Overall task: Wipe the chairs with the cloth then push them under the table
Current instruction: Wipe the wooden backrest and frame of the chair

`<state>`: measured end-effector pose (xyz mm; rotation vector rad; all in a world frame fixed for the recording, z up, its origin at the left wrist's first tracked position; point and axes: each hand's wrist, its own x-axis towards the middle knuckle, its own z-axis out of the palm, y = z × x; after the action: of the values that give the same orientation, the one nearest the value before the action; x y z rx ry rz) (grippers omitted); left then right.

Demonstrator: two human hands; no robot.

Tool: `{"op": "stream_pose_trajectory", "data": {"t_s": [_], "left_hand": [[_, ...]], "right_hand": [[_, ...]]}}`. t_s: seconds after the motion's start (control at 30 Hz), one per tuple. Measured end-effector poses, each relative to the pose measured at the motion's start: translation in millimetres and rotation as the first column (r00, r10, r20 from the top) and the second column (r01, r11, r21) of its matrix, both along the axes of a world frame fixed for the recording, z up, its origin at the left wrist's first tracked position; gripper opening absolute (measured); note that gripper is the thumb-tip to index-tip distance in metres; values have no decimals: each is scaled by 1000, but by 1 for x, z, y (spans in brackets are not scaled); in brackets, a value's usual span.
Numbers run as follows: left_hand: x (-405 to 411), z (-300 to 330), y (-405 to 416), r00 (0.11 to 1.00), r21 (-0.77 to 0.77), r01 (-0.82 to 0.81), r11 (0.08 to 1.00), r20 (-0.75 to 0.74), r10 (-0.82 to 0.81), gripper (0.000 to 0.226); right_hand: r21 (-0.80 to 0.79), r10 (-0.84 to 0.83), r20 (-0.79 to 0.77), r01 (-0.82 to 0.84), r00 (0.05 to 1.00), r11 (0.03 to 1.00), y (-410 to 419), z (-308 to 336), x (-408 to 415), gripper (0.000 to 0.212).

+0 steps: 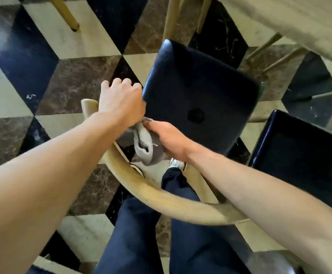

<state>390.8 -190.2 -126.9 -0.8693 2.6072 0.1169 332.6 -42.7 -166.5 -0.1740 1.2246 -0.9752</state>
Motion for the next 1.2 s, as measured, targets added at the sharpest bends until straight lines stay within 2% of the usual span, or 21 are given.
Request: {"op": "stream_pose_trajectory", "data": {"t_s": [0.03, 0.13, 0.23, 0.3, 0.43, 0.5, 0.53, 0.6, 0.7, 0.73, 0.9, 0.97, 1.1, 1.2], "left_hand": [[-10, -3, 12, 999, 55, -33, 998, -28, 34, 29], [-38, -13, 54, 991, 160, 23, 987, -134, -1, 33], [-51, -21, 87, 980, 283, 54, 958, -201, 4, 32], [-56, -26, 108, 978, 332, 90, 939, -205, -22, 31], [-54, -39, 134, 984, 388, 148, 910, -155, -94, 29], [-53, -42, 139, 986, 414, 146, 899, -130, -100, 25], [-52, -42, 140, 989, 431, 132, 893, -117, -90, 23], [-52, -43, 140, 992, 453, 111, 884, -101, -72, 20], [-51, -44, 135, 994, 452, 89, 887, -103, -47, 19], [-50, -44, 134, 994, 451, 79, 889, -102, -37, 19], [-52, -48, 121, 993, 439, 50, 897, -115, 1, 21], [-51, -53, 117, 995, 443, 28, 896, -100, 18, 20], [-47, -52, 114, 998, 459, 6, 888, -62, 25, 20], [-46, -46, 111, 999, 447, 13, 895, -45, 8, 21]], "right_hand": [[24, 12, 28, -12, 1000, 1000, 14, -1, -13, 30], [74, 183, -60, -179, 981, 981, 68, -8, -57, 30], [144, 459, -160, -439, 874, 887, 112, -5, -89, 33], [231, 609, -181, -569, 772, 789, 137, -3, -103, 31], [241, 813, 1, -789, 583, 565, 165, -1, -118, 26], [259, 896, 53, -872, 441, 414, 169, 3, -120, 12], [275, 932, 77, -906, 353, 321, 169, 5, -120, 11], [304, 976, 78, -937, 204, 172, 170, -2, -117, 17], [355, 999, -38, -935, 5, 19, 170, -25, -100, 33], [395, 998, -49, -919, -34, -12, 169, -33, -94, 39], [574, 988, -99, -818, -119, -41, 162, -82, -80, 64], [645, 976, -148, -764, -160, -27, 161, -100, -71, 64], [608, 925, -85, -754, -372, -247, 155, -100, -58, 47], [563, 922, 3, -761, -387, -322, 146, -73, -66, 56]]}}
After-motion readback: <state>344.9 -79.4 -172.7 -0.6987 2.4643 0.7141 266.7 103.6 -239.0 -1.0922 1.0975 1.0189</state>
